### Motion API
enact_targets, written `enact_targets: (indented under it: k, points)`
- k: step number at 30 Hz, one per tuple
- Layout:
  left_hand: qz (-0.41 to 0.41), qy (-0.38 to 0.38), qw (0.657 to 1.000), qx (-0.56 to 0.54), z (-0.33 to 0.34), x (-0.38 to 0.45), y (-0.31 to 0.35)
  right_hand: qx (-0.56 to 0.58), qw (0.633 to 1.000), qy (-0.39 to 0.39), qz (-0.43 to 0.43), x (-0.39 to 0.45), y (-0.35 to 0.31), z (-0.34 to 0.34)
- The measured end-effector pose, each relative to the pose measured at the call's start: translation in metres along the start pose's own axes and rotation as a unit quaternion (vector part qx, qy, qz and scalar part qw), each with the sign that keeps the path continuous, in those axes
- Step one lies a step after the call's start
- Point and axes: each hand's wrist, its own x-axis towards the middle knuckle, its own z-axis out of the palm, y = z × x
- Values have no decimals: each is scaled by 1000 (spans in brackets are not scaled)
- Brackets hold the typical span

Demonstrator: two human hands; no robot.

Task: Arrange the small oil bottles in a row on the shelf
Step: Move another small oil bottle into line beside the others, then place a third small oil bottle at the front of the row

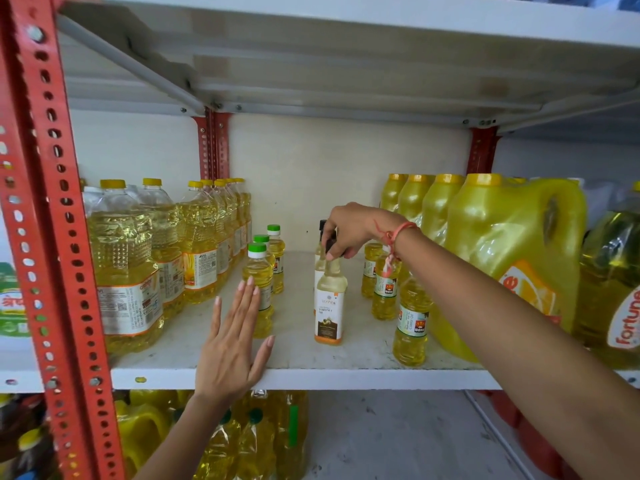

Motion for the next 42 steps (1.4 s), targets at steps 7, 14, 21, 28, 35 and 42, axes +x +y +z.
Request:
enact_targets:
  k: [7,14,21,28,35,42]
  points:
    - [-4,5,1000,1,-3,0,1,-14,999,-11,-43,-16,-12,-10]
    - [-9,0,1000,5,-4,0,1,-6,998,-41,-50,-29,-16,-15]
    - [-14,0,1000,-6,-6,0,3,6,997,-57,-42,-32,-16,-15]
    - [-41,15,999,0,-17,-11,-31,-5,998,-64,-23,-27,-20,-17]
    - [-19,-24,999,32,-20,-21,-64,-30,995,51,-86,9,-70,5]
    - [-27,-10,999,31,-19,-22,-65,-81,989,93,-83,44,-102,39]
